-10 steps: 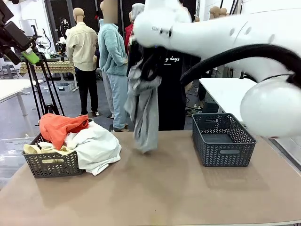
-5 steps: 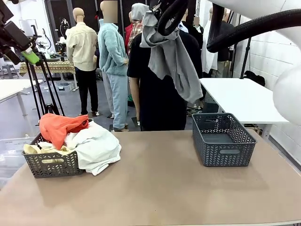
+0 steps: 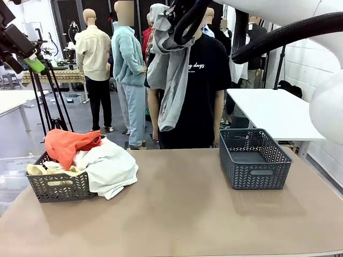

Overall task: Sort the tops and bottoms.
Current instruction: Lift clothes from the center of the table with your right hand.

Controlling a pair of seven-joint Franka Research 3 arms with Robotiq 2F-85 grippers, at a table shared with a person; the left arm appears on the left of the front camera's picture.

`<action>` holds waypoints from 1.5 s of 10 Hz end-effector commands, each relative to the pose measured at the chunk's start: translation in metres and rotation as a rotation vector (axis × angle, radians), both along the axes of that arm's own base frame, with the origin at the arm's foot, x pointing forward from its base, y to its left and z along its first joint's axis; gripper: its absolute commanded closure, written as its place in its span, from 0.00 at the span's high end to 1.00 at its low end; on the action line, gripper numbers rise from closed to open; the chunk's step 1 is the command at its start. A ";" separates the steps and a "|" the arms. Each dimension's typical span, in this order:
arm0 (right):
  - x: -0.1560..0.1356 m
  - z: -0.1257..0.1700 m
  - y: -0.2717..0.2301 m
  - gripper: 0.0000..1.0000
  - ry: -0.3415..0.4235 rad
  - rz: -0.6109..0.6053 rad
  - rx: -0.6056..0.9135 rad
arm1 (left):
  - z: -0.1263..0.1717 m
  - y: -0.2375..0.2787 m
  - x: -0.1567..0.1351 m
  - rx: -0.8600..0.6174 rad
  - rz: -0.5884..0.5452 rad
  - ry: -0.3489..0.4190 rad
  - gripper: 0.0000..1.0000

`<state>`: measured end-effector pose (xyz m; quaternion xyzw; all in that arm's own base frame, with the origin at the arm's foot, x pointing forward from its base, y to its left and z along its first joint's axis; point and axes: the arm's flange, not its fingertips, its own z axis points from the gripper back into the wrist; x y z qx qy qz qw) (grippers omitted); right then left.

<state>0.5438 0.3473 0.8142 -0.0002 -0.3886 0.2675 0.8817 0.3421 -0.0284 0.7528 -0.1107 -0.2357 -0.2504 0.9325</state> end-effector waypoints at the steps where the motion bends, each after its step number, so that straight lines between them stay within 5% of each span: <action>1: -0.015 0.001 0.005 0.00 0.011 -0.046 -0.047 | 0.001 0.000 -0.001 -0.002 0.009 -0.002 1.00; 15: -0.007 0.004 0.001 0.00 0.006 -0.002 -0.016 | 0.001 0.000 -0.001 -0.002 0.009 -0.002 1.00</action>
